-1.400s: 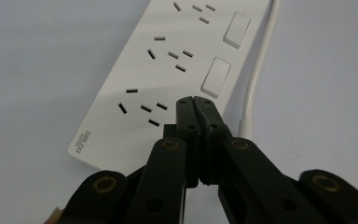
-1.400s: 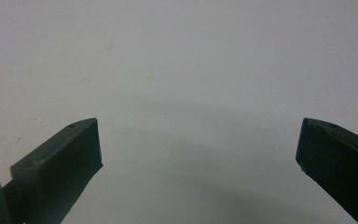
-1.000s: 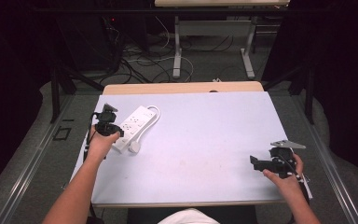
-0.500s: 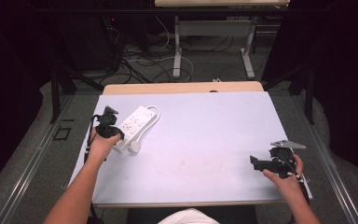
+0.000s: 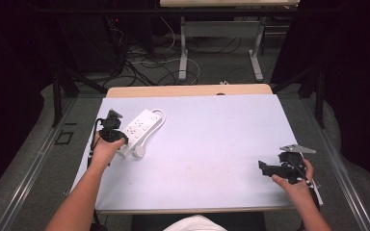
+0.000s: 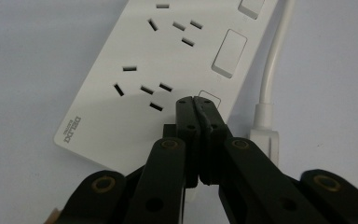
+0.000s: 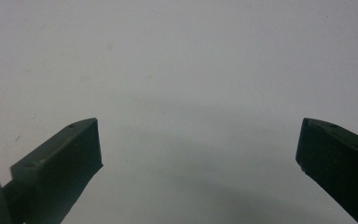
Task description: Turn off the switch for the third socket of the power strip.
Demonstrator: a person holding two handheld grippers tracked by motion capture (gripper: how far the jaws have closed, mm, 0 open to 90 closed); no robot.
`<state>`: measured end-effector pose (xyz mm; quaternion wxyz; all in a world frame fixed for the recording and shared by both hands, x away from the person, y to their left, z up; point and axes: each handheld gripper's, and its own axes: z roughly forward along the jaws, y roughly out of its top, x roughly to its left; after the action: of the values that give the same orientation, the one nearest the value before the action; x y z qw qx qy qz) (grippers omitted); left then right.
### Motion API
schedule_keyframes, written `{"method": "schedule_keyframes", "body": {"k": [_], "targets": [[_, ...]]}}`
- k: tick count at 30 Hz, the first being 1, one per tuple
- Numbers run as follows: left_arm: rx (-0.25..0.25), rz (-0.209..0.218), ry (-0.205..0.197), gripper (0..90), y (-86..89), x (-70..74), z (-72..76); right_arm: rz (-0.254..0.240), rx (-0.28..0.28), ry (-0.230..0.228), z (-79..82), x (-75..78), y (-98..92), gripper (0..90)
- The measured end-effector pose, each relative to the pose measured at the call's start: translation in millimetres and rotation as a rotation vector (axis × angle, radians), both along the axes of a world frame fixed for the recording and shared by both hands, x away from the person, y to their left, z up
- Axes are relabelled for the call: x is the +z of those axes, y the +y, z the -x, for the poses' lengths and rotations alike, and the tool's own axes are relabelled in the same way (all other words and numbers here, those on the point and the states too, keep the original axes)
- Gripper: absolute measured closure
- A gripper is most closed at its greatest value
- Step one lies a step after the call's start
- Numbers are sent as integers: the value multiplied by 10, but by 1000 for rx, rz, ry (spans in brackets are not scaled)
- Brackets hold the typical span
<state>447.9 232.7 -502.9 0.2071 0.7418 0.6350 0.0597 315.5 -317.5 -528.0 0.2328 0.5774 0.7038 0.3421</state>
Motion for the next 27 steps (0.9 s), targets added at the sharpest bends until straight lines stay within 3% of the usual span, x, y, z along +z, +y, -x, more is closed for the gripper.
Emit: {"method": "schedule_keyframes", "body": {"k": [18, 27], "targets": [[6, 14, 14, 889, 51, -40, 1, 5, 4, 0, -3, -3, -2, 0], [19, 24, 2, 885, 51, -49, -3, 5, -4, -3, -7, -9, 3, 0]]}}
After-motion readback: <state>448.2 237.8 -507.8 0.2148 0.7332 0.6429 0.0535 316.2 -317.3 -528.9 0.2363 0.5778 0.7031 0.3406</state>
